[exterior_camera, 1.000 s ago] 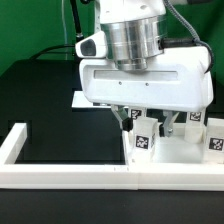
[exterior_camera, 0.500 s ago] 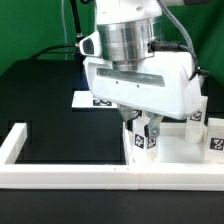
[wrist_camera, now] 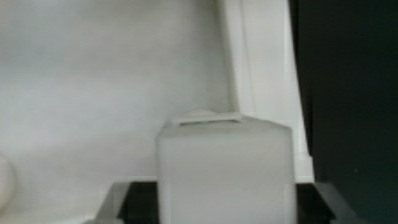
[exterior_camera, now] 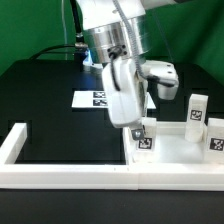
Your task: Assemble square table
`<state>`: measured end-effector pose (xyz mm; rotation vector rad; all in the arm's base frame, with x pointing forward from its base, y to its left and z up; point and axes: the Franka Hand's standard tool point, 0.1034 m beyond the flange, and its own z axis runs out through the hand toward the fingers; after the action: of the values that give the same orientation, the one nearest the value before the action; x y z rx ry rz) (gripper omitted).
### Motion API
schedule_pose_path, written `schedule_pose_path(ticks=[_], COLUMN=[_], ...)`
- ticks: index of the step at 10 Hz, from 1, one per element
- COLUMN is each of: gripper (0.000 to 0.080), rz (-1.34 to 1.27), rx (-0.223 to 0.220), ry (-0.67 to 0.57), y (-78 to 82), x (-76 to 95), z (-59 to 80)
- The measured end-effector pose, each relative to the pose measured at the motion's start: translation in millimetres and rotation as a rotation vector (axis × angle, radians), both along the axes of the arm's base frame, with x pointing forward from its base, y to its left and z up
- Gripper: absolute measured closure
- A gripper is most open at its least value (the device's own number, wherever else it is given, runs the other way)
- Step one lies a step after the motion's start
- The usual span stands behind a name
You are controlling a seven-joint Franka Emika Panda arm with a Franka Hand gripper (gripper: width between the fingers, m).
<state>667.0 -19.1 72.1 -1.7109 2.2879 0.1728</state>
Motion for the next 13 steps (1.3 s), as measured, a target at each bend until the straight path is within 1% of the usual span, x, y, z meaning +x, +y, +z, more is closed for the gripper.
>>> schedule_pose_path(ticks=[3,4,5,6,7,8,9,10,11,13], gripper=[0.0499,0.0499,0.0467,0.0467,0.0284,0.0284,0.0178,0.0159,0.0159,0.0151], rz=[-0.152,-0.172,-0.17,-0.16,-0.119,-0.105,-0.09,-0.09,-0.085,-0.086], rx=[0.015,0.012,0.012,0.012,0.008,0.012,0.015,0.023,0.031,0.027], ry=[0.045,0.052,0.052,0.055,0.067,0.042,0.014,-0.007,-0.016,-0.012], y=[0.0,-0.3,-0.4,2.2,11.1,12.4,9.9,9.2,10.9,10.4], x=[-0.9,-1.0,-1.1,-1.1,-1.9,0.1,-1.1,-2.6,-1.9,-2.8], z=[0.0,0.1,0.0,0.8,8.0,21.7,43.4,63.7,76.5,71.1])
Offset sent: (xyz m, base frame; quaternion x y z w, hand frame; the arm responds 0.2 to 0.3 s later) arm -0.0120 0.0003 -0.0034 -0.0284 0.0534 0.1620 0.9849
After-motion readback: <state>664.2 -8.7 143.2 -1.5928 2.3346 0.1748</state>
